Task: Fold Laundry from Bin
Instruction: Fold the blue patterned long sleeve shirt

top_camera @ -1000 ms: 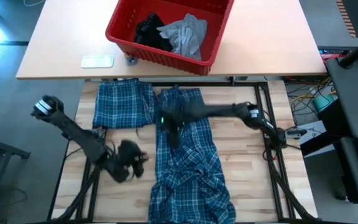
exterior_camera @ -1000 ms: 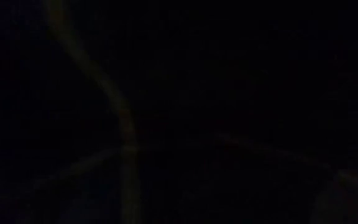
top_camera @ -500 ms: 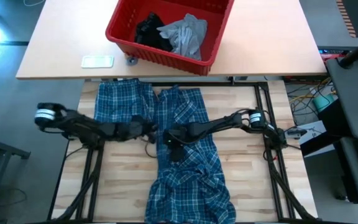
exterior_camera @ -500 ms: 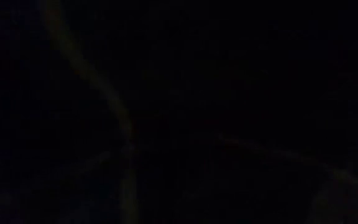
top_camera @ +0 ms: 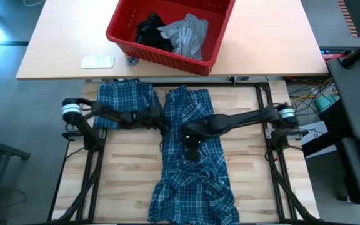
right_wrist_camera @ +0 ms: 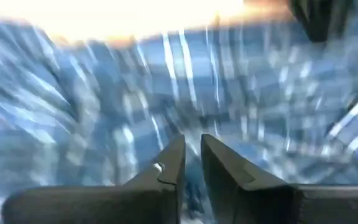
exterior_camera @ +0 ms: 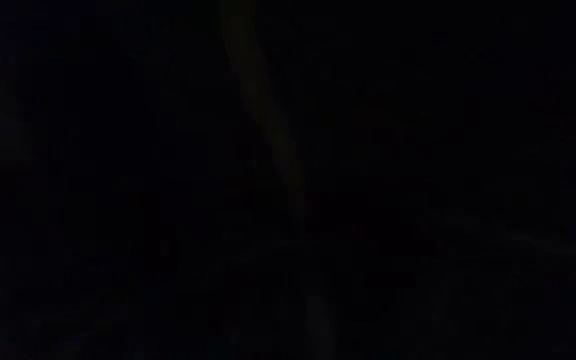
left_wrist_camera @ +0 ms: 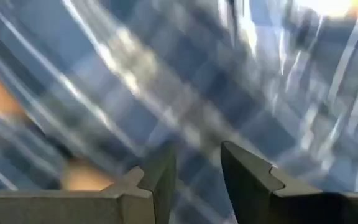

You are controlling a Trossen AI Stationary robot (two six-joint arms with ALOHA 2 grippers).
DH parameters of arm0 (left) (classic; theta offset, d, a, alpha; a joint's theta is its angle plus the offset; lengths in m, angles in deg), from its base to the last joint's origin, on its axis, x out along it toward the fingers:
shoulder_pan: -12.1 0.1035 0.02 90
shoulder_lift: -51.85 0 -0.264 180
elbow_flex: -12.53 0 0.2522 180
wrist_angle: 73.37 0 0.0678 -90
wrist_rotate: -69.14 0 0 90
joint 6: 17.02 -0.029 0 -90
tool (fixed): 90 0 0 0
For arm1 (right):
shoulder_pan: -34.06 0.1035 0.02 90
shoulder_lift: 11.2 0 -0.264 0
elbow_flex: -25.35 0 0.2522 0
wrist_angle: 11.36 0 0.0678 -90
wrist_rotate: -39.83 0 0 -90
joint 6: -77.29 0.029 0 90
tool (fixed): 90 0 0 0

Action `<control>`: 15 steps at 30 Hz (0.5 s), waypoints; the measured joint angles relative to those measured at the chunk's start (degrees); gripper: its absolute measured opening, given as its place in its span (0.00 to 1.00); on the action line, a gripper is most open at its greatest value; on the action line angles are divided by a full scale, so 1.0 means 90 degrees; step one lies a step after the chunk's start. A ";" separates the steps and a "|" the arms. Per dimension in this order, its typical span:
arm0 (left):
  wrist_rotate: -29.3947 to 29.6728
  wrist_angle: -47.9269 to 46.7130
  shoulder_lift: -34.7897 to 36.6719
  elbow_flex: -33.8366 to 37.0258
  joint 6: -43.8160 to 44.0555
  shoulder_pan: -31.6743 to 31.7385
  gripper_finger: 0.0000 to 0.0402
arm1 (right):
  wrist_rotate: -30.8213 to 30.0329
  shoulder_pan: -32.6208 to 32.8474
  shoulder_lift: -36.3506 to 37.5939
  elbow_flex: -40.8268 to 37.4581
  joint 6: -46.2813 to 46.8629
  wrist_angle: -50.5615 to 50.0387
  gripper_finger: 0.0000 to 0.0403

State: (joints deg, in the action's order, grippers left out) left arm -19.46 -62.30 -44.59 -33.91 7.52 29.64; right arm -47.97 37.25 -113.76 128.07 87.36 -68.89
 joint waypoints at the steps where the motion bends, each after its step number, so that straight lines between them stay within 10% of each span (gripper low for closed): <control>1: -0.0073 -0.0039 0.0132 -0.0063 -0.0059 0.0194 0.28 | -0.0050 0.0008 0.0191 -0.0171 0.0134 0.0328 0.13; 9: -0.0081 -0.1304 0.0924 -0.0761 -0.0843 0.0990 0.28 | -0.0405 0.0025 -0.0059 -0.2049 0.0624 0.4657 0.15; 15: 0.0252 -0.2787 0.1565 -0.1079 -0.1174 0.1125 0.28 | 0.0541 0.0506 -0.1181 -0.1856 0.1135 0.5104 0.06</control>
State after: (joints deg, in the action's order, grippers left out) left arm -17.20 -87.38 -30.50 -43.62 -3.04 39.77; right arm -43.10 41.81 -124.40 111.37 97.57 -22.95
